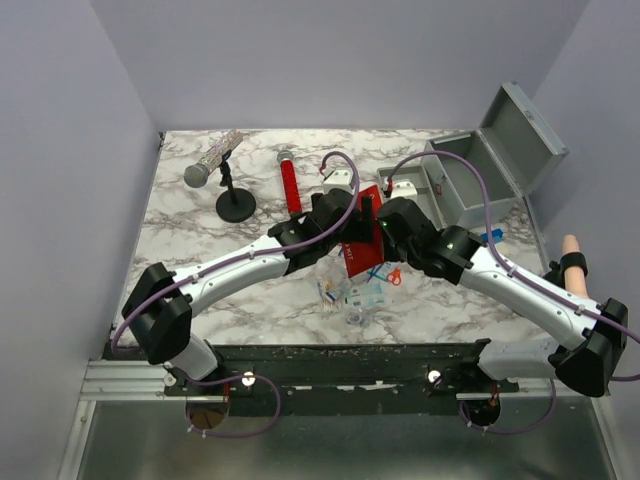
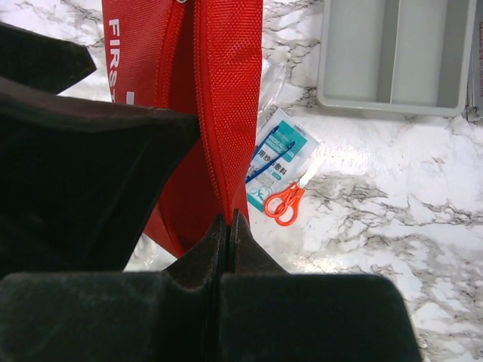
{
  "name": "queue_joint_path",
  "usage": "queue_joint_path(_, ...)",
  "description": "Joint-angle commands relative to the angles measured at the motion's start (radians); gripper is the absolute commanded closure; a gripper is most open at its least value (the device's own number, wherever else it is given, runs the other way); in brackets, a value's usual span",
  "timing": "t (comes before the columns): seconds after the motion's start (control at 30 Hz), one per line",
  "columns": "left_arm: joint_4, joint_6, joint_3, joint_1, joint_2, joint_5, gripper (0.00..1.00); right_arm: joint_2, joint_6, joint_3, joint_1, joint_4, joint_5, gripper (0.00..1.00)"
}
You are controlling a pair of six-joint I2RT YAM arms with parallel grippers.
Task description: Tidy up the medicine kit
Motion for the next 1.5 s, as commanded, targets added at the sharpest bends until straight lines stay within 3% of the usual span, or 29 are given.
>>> queue_joint_path(0.0, -0.036, 0.021, 0.052, -0.012, 0.035, -0.026, 0.1, 0.0, 0.006, 0.041, 0.017, -0.035, 0.047, 0.99)
queue_joint_path(0.07, -0.037, 0.028, 0.053, -0.015, 0.041, -0.028, 0.13, -0.001, 0.004, 0.041, 0.018, -0.035, 0.048, 0.99)
queue_joint_path(0.4, 0.003, 0.032, -0.011, -0.015, 0.006, -0.017, 0.55, -0.035, -0.01, 0.036, 0.023, -0.004, -0.016, 0.96)
queue_joint_path(0.5, 0.035, 0.04, -0.031, -0.015, -0.013, 0.008, 0.68, -0.047, -0.022, 0.04, 0.023, 0.017, -0.068, 0.83)
queue_joint_path(0.53, 0.05, 0.047, -0.04, -0.015, -0.017, 0.02, 0.76, -0.047, -0.024, 0.044, 0.023, 0.02, -0.085, 0.74)
queue_joint_path(0.6, 0.085, 0.058, -0.057, -0.015, -0.033, 0.057, 0.91, -0.05, -0.023, 0.055, 0.021, 0.028, -0.137, 0.46)
queue_joint_path(0.67, 0.11, 0.058, -0.077, -0.015, -0.048, 0.074, 0.99, -0.061, -0.016, 0.075, 0.023, 0.013, -0.159, 0.34)
queue_joint_path(0.87, 0.141, 0.052, -0.123, -0.015, -0.097, 0.086, 1.0, -0.116, 0.001, 0.072, 0.021, 0.028, -0.13, 0.28)
queue_joint_path(1.23, 0.204, -0.014, -0.197, -0.014, -0.194, 0.107, 1.0, -0.084, 0.095, 0.03, -0.009, 0.157, -0.182, 0.28)
queue_joint_path(1.37, 0.202, -0.02, -0.201, -0.015, -0.208, 0.106, 1.0, -0.02, 0.108, 0.049, -0.023, 0.119, -0.185, 0.36)
queue_joint_path(1.47, 0.207, -0.023, -0.214, -0.015, -0.223, 0.106, 1.0, -0.012, 0.122, 0.035, -0.045, 0.106, -0.189, 0.51)
